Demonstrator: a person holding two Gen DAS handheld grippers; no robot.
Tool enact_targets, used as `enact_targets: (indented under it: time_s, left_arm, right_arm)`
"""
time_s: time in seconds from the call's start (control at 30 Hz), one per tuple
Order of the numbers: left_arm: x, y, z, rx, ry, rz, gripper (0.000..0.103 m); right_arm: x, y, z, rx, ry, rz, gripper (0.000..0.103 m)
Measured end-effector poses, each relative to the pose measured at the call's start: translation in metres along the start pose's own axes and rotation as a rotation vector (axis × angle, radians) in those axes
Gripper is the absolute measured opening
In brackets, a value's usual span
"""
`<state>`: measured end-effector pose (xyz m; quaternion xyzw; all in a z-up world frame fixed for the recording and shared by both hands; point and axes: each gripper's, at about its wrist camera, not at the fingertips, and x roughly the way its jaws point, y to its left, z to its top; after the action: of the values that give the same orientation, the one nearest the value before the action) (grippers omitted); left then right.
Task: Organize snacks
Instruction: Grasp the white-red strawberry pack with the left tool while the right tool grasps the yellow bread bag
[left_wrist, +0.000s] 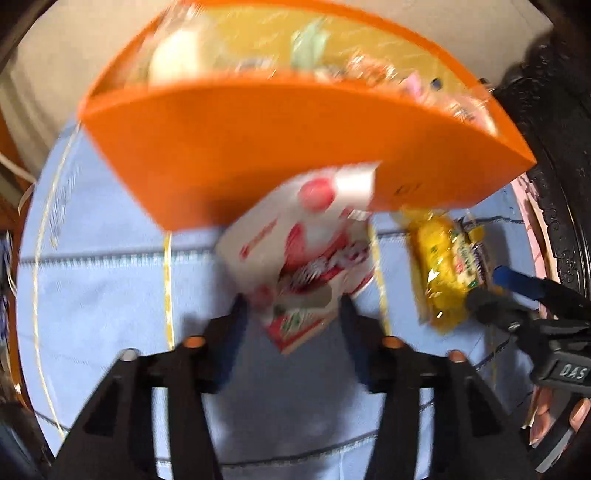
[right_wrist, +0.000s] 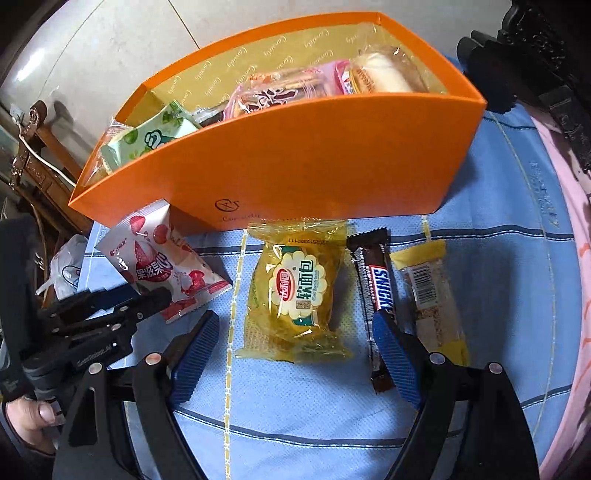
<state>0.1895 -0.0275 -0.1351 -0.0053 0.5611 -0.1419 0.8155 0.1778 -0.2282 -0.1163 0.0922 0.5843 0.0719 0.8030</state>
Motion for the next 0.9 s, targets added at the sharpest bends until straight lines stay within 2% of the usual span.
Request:
enact_targets:
  time_s: [0.03, 0.07, 0.23, 0.33, 0.5, 0.67, 0.73, 0.9]
  left_arm:
    - [-0.001, -0.003, 0.002, 0.014, -0.019, 0.007, 0.072]
    - [-0.001, -0.006, 0.005, 0.03, -0.03, 0.022, 0.079]
    - [0.013, -0.014, 0.015, 0.045, -0.004, 0.055, 0.079]
    - [0.021, -0.01, 0.022, -0.007, 0.012, 0.009, 0.079]
    - [0.031, -0.014, 0.024, -0.069, 0.034, -0.102, 0.032]
    - [0.017, -0.018, 0.011, -0.009, 0.001, -0.056, 0.029]
    - [0.005, -0.016, 0.0, 0.016, -0.012, -0.01, 0.029]
    - [-0.02, 0.001, -0.032, 0.014, -0.009, 0.034, 0.03]
  right_arm:
    - [0.001, 0.0, 0.0, 0.004, 0.002, 0.007, 0.085]
    - [0.003, 0.0, 0.001, 0.012, 0.007, 0.014, 0.085]
    - [0.009, 0.002, 0.002, 0.031, 0.016, 0.024, 0.085]
    - [0.011, -0.002, -0.003, 0.037, 0.032, 0.016, 0.085]
    - [0.011, -0.01, -0.01, 0.055, 0.041, 0.013, 0.085]
    - [0.007, -0.01, -0.012, 0.054, 0.026, 0.008, 0.085]
    - [0.006, -0.005, -0.011, 0.037, 0.014, 0.007, 0.085]
    - [0.019, 0.011, -0.005, 0.008, 0.033, -0.026, 0.085]
